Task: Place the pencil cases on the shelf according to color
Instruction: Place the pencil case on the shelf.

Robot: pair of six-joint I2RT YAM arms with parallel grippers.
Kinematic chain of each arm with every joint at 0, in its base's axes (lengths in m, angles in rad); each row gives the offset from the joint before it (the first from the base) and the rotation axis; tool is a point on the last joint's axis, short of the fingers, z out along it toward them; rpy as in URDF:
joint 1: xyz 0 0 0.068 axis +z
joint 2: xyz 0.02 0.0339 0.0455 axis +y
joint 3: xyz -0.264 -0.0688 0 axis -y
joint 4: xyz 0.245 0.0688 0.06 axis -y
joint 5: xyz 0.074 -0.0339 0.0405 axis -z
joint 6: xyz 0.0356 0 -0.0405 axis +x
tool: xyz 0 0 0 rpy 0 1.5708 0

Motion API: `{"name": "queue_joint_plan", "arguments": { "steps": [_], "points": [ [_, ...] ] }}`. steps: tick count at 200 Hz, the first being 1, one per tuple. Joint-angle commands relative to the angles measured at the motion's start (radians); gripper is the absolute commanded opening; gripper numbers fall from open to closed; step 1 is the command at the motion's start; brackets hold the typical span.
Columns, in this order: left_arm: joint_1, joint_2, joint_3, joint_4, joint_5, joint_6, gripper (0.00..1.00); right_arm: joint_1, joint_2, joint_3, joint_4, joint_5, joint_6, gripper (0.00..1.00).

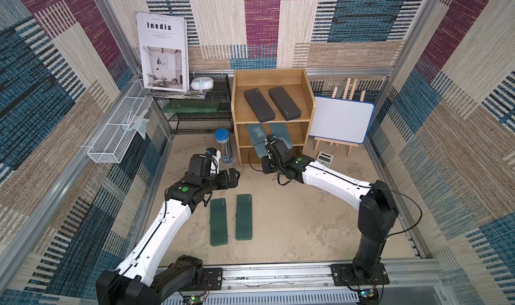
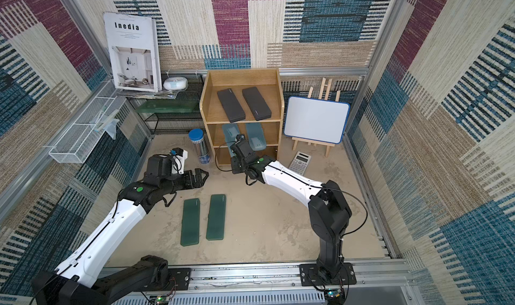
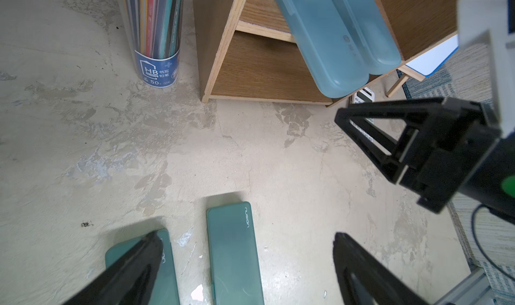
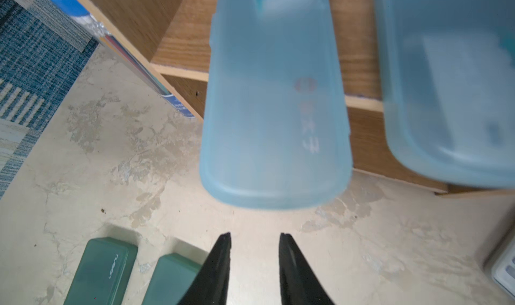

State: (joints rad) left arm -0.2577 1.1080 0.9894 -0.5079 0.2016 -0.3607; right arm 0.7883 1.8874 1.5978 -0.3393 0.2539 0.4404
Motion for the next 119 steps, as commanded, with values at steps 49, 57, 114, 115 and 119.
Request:
{"name": "queue_joint_plan", "arguments": {
  "steps": [49,57,114,115,119],
  "points": [
    [0.003,0.007,0.004,0.002,-0.002,0.009,1.00,-0.021,0.140,0.195,0.006,0.017,-0.018,0.36],
    [0.002,0.010,0.005,0.000,-0.002,0.010,0.99,-0.022,0.130,0.182,0.008,0.006,-0.019,0.36],
    [-0.006,0.028,0.005,-0.015,0.017,0.014,0.99,-0.003,-0.141,-0.129,0.077,-0.024,-0.003,0.55],
    [-0.007,0.029,0.005,-0.017,0.016,0.014,0.99,-0.002,-0.147,-0.136,0.076,-0.023,-0.001,0.56],
    [-0.011,0.029,0.005,-0.021,0.016,0.014,0.99,0.000,-0.174,-0.164,0.077,-0.018,0.009,0.58]
  ]
}}
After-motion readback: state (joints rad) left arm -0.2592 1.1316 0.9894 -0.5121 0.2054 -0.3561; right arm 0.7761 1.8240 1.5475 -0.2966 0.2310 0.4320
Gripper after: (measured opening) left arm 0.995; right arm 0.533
